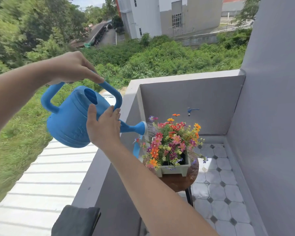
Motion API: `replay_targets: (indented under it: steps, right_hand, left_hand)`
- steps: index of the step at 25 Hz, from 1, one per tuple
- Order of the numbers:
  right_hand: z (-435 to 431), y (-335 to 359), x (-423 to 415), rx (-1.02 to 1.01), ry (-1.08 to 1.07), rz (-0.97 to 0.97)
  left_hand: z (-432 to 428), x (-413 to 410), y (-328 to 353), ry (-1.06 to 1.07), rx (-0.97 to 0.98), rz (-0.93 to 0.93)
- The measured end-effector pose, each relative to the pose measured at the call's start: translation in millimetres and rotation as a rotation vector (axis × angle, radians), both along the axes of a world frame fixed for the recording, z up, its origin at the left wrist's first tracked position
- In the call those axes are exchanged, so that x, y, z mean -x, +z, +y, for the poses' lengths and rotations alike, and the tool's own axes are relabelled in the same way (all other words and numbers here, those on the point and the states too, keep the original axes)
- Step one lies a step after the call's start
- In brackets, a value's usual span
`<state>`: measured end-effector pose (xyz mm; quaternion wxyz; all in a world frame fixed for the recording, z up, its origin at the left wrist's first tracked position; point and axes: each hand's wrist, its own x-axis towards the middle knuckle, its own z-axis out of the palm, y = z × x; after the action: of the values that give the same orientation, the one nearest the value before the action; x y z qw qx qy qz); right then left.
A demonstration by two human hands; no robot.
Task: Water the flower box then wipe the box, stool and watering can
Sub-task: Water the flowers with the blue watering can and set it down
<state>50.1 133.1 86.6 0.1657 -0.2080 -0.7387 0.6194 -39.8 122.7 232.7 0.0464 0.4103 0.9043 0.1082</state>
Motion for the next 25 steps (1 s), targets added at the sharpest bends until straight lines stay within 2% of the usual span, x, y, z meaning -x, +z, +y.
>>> replay_targets:
  steps: [8, 15, 25]
  right_hand:
    - [6.1, 10.7, 11.0, -0.068, 0.004, 0.053]
    - [-19.2, 8.2, 8.7, -0.044, 0.056, 0.038]
    - [-34.2, 0.3, -33.5, -0.052, -0.037, 0.003]
  left_hand:
    - [-8.3, 8.0, 11.8, 0.033, -0.093, 0.014]
    - [-33.2, 9.8, 6.6, 0.091, -0.068, 0.037]
    - [-39.5, -18.9, -3.9, -0.023, -0.037, -0.093]
